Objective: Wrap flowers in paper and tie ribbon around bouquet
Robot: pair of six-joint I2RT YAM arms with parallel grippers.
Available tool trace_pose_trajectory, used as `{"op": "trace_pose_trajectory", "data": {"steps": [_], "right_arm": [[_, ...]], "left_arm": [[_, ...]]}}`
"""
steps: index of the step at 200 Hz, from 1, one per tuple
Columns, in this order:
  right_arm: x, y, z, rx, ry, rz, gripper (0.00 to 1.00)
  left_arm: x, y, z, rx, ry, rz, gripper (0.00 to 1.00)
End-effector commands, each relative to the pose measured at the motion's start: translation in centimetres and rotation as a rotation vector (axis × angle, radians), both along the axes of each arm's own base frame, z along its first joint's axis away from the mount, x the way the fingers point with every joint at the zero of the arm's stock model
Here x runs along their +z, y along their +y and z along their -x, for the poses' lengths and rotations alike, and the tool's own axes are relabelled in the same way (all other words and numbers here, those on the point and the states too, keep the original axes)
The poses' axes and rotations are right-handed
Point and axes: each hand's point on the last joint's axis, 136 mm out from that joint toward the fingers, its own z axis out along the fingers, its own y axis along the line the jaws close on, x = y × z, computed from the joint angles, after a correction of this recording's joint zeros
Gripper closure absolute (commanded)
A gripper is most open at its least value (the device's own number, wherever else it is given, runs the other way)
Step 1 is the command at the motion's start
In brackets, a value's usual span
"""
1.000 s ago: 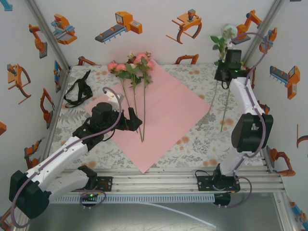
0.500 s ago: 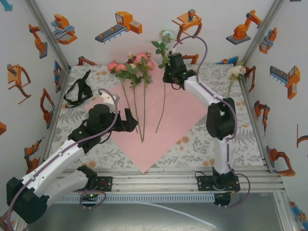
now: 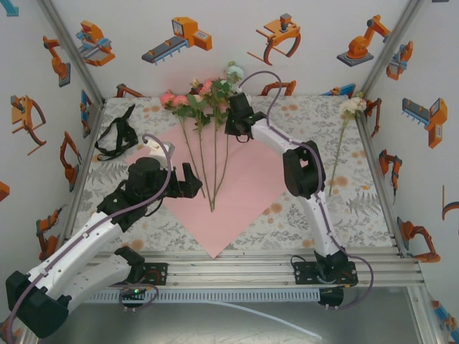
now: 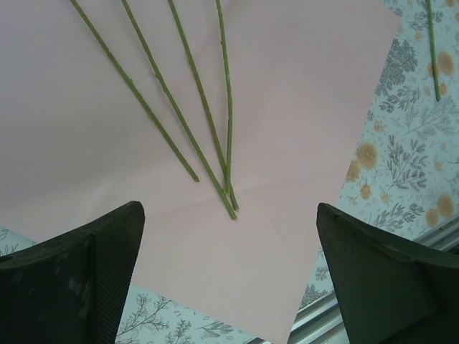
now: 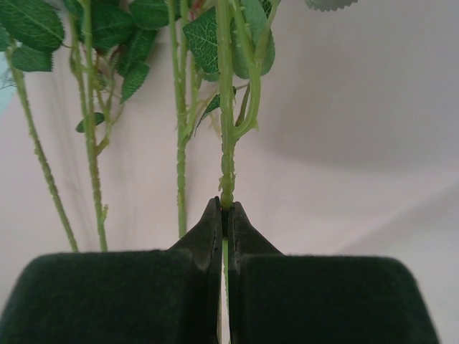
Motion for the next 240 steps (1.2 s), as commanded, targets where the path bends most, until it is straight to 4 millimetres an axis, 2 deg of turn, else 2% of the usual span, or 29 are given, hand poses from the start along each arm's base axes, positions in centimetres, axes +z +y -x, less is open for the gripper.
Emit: {"op": "trace_pose_trajectory", "data": {"steps": [1, 38, 61, 95, 109, 142, 169, 193, 213, 226, 240], "right_arm": [[0.3, -0.6, -0.3, -0.029, 0.005, 0.005, 0.96], [-0.4, -0.7, 0.2, -0.013, 0.021, 0.024, 0.81], [0.4, -0.8, 0.2, -0.002, 0.009, 0.024, 0.74], [3.9, -1.6, 0.5, 0.015, -0.054, 0.056, 0.63], [6.2, -2.2, 0.9, 0.022, -0.091, 0.065, 0.61], [11.0, -4.8, 2.1, 0.025, -0.171, 0.097, 0.58], [14.7, -8.8, 3.2, -0.008, -0.248, 0.155, 0.54], [16.5, -14.3, 3.8, -0.061, -0.307, 0.271, 0.49], [16.5, -20.2, 4.1, -0.135, -0.31, 0.364, 0.43], [16.2, -24.4, 4.2, -0.202, -0.291, 0.388, 0.28], [15.2, -28.7, 4.3, -0.258, -0.255, 0.405, 0.26]], "left_arm": [[1.3, 0.2, -0.2, 0.008, -0.025, 0.01, 0.03], [1.2, 0.0, -0.3, 0.007, -0.022, 0.012, 0.03], [1.1, -0.3, -0.4, 0.001, -0.016, 0.014, 0.03], [1.2, -0.3, -0.4, 0.0, -0.016, 0.015, 0.03], [1.3, -0.4, -0.4, -0.004, -0.018, 0.019, 0.03], [2.1, -2.0, 0.1, -0.09, -0.037, 0.069, 0.03], [3.5, -3.9, 1.1, -0.207, -0.072, 0.151, 0.03], [4.7, -5.2, 1.8, -0.279, -0.09, 0.225, 0.03], [5.0, -6.1, 2.0, -0.317, -0.083, 0.255, 0.03], [4.7, -6.4, 2.1, -0.331, -0.076, 0.256, 0.03], [4.4, -6.7, 2.1, -0.34, -0.07, 0.254, 0.03]]}}
